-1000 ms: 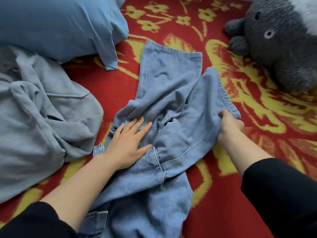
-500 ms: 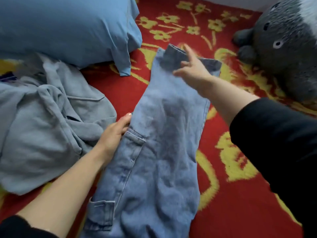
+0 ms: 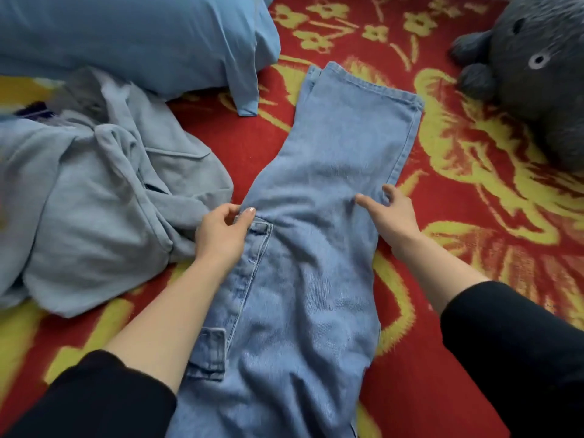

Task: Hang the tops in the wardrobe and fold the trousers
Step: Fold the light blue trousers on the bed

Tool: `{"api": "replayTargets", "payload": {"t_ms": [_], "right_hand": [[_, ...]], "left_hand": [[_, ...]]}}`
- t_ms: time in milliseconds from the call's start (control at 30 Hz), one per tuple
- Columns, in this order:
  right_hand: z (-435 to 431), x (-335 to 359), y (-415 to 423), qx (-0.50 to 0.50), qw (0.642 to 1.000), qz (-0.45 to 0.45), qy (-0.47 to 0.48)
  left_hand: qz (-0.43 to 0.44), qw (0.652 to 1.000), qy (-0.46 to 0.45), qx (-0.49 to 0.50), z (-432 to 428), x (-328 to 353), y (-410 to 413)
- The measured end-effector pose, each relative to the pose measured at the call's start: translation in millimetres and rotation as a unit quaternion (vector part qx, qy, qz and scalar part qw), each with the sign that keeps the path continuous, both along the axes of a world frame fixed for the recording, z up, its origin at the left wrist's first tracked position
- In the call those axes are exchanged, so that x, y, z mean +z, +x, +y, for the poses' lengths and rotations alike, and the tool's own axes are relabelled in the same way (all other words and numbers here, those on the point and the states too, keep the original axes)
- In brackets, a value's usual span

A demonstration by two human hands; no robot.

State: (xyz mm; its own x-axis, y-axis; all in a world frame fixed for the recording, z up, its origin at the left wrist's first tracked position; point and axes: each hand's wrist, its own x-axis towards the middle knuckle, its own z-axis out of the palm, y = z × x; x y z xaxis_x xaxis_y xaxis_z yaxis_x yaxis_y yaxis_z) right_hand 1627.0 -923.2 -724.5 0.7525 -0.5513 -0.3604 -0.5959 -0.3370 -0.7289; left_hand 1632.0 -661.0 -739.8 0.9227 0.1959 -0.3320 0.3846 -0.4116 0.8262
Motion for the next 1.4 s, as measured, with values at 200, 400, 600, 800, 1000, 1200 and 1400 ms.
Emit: {"api": "replayTargets", "payload": {"t_ms": [200,400,600,800,1000,1200,1400], "right_hand": [[27.5,1.1,-113.5,-0.114,0.967,0.014,0.228],[87.6,17.9,-238.6,-0.107,0.944,0.093,0.298],[135.1,36.9,-360.2,-0.024,0.934,0.161,0.317],[144.7,55.7,-395.4,-0.051,0.948,0.157,0.271],[129.5,150.7,-409.9,-0.011,0.953,0.039,0.301],[135.3,147.3,-540.6,-0.087,0.911,0.148,0.374],[132.5,128.2,-618.7,-0.136,0.882,0.243,0.379]], "left_hand": [[0.012,0.997,0.042,-0.057,37.6,13.4,-79.8],[0.121,0.992,-0.027,-0.002,83.8,25.7,-215.7],[0.276,0.957,-0.005,-0.089,114.7,32.3,-328.9],[0.260,0.948,-0.123,-0.135,109.1,68.6,-327.1],[0.295,0.903,-0.295,-0.100,106.6,136.8,-350.4],[0.391,0.868,-0.228,-0.203,118.7,154.7,-463.8],[0.462,0.849,-0.165,-0.196,125.8,166.5,-534.8]]}}
